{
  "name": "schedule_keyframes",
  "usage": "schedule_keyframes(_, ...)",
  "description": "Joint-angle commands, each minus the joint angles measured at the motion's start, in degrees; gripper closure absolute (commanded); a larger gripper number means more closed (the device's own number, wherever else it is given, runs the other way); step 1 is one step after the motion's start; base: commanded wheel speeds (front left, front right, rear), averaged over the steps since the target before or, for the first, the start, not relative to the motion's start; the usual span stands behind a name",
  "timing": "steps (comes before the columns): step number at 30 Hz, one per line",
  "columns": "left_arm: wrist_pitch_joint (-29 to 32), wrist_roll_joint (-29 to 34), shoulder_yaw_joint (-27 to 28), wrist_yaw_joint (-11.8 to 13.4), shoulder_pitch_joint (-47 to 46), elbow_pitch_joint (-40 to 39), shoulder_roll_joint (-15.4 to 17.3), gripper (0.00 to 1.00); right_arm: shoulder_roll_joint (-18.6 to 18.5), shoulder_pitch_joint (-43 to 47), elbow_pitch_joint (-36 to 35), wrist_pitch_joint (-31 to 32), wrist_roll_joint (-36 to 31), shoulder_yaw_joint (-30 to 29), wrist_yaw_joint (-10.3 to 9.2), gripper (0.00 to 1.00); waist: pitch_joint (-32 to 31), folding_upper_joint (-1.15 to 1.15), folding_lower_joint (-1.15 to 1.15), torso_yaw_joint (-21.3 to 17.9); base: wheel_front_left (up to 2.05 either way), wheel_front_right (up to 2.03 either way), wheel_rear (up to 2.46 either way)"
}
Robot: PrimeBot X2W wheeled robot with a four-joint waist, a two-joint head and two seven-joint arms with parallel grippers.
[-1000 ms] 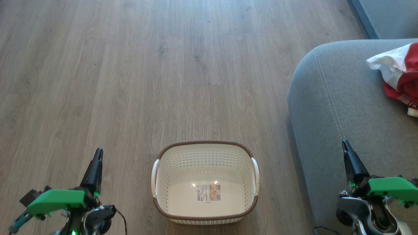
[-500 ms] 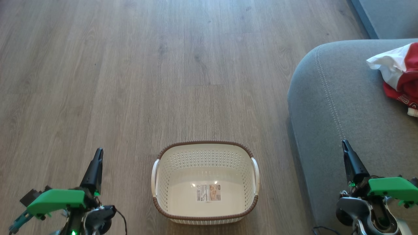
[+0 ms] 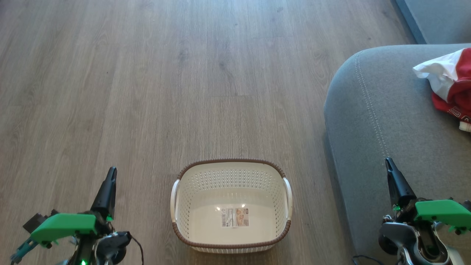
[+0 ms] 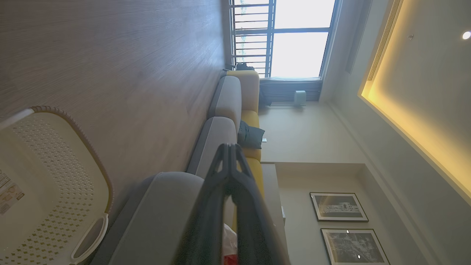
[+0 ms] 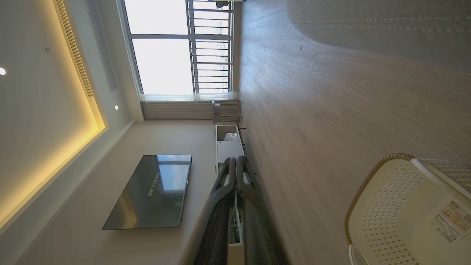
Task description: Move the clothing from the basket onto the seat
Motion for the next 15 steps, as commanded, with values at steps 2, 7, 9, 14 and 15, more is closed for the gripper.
schedule_keyframes(2, 0.4, 0.4, 2.1, -0.5, -2.7, -1.7, 0.5, 1.0, -0.8, -2.9, -1.9, 0.3, 0.3, 1.0, 0.46, 1.0, 0.0, 0.0, 0.0, 0.0, 0.0, 0.0, 0.0)
schedule_keyframes(7, 0.4, 0.4, 2.1, -0.5, -2.7, -1.7, 0.4, 1.0, -0.8, -2.9, -1.9, 0.3, 0.3, 1.0, 0.46, 1.0, 0.0, 0.0, 0.0, 0.0, 0.0, 0.0, 0.0)
schedule_keyframes(9, 0.5, 0.5, 2.1, -0.5, -2.7, -1.7, 0.4, 1.0, -0.8, -2.9, -1.9, 0.3, 0.3, 1.0, 0.46, 1.0, 0.0, 0.0, 0.0, 0.0, 0.0, 0.0, 0.0)
schedule_keyframes(14, 0.5, 0.5, 2.2, -0.5, -2.7, -1.7, 0.4, 1.0, -0.8, -2.9, -1.9, 0.3, 0.3, 1.0, 0.46, 1.0, 0.0, 0.0, 0.0, 0.0, 0.0, 0.0, 0.0)
schedule_keyframes(15, 0.5, 0.5, 2.2, -0.5, -2.7, -1.7, 0.4, 1.0, -0.8, -2.9, -1.9, 0.3, 0.3, 1.0, 0.46, 1.0, 0.0, 0.0, 0.0, 0.0, 0.0, 0.0, 0.0)
